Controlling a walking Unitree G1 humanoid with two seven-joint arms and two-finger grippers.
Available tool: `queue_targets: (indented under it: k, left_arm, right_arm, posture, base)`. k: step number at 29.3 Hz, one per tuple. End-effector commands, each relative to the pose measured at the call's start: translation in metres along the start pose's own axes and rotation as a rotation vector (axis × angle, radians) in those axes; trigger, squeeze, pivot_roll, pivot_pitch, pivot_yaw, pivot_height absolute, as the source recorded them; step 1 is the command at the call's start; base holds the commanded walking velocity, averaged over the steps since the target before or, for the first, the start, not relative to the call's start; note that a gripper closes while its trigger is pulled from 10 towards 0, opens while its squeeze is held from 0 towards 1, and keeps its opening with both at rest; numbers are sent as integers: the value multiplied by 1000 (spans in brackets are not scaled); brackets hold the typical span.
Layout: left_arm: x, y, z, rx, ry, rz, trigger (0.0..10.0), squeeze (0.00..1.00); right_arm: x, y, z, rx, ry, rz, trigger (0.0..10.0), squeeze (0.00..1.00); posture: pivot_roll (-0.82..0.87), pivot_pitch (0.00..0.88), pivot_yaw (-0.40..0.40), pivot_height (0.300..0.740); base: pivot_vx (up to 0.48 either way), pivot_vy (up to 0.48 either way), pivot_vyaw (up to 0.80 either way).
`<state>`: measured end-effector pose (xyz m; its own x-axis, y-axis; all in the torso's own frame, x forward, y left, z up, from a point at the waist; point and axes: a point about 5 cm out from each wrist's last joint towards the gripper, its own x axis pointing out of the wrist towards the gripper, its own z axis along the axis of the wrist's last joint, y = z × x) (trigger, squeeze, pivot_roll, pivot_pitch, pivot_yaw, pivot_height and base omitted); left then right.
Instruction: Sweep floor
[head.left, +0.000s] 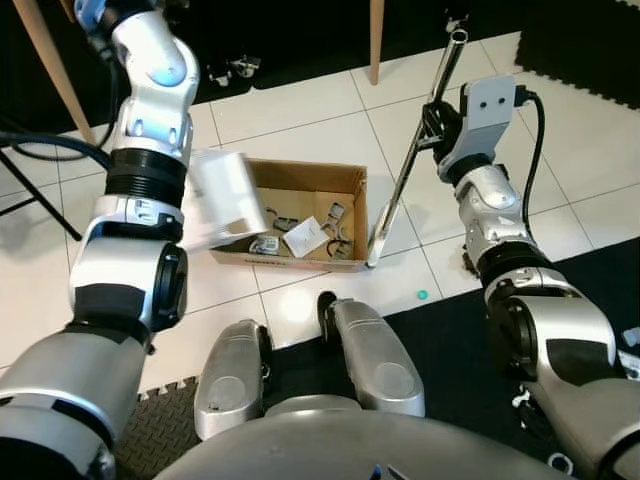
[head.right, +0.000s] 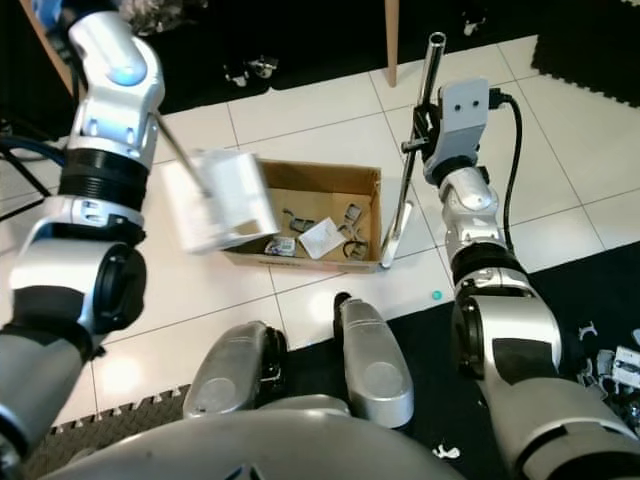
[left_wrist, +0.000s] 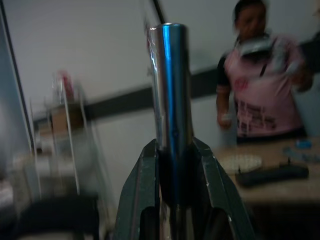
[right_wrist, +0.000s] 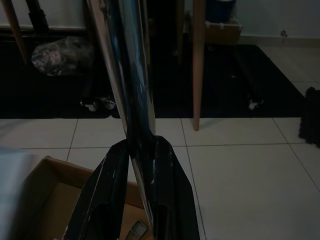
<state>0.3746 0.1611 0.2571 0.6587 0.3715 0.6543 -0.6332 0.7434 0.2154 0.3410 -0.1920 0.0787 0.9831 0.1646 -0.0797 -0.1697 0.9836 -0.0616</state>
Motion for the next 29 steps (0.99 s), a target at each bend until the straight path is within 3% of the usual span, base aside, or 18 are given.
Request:
queue_targets:
  k: [1, 4, 8, 12, 14, 16, 18, 20, 22, 23, 24, 25, 29]
  left_arm:
    - [5, 3, 7, 28, -67, -16, 10000, 0]
    - [4, 2, 6, -10, -35, -25, 10000, 0]
    - [6, 5, -3, -91, 80, 13, 10000, 0]
    - [7, 7, -5, -91, 87, 26, 10000, 0]
    - [8, 10, -12, -118, 151, 53, 10000, 0]
    - [8, 11, -10, -103, 125, 47, 10000, 0]
    - [8, 10, -10, -137, 134, 40, 10000, 0]
    - [8, 11, -16, -201, 217, 59, 10000, 0]
    - [8, 10, -13, -97, 139, 33, 10000, 0]
    - [7, 8, -7, -10, 53, 8, 10000, 0]
    - [6, 5, 0, 24, -10, -6, 10000, 0]
    - [5, 3, 4, 32, -43, -12, 10000, 0]
    - [4, 2, 3, -19, 2, 6, 10000, 0]
  right_arm:
    - [2, -3, 6, -17, -24, -5, 10000, 0]
    - [2, -3, 7, -17, -25, -5, 10000, 0]
    - [2, -3, 7, -16, -26, -4, 10000, 0]
    - [2, -3, 7, -16, -25, -5, 10000, 0]
    - [2, -3, 7, -16, -24, -6, 10000, 0]
    - [2, -3, 6, -15, -24, -6, 10000, 0]
    - [2, -3, 6, -15, -23, -6, 10000, 0]
    - [2, -3, 6, -16, -22, -6, 10000, 0]
    - [2, -3, 6, -15, -22, -6, 10000, 0]
    - [2, -3, 6, -15, -22, -6, 10000, 0]
    - [2, -3, 6, -14, -22, -6, 10000, 0]
    - [2, -3, 6, -14, -22, -6, 10000, 0]
    - [2, -3, 6, -14, -22, -6, 10000, 0]
  posture:
    - [-28, 59, -26, 740]
    - [-28, 59, -26, 740]
    - [-27, 59, -27, 740]
    - [-25, 60, -26, 740]
    - [-25, 60, -25, 740]
    - [-25, 60, -25, 740]
    - [-24, 64, -26, 740]
    - [-24, 64, -26, 740]
    - [-27, 65, -26, 740]
    - [-27, 65, -26, 740]
    - [-27, 65, -26, 740]
    - [-27, 65, -26, 740]
    - [-26, 66, -26, 740]
  base:
    - [0, 0, 0]
    - [0, 0, 0]
    - [0, 0, 0]
    - [0, 0, 0]
    - [0, 0, 0]
    - [0, 0, 0]
    - [0, 0, 0]
    - [0, 0, 0]
    - [0, 0, 0]
    - [0, 0, 0]
    - [0, 0, 0]
    - [0, 0, 0]
    - [0, 0, 0]
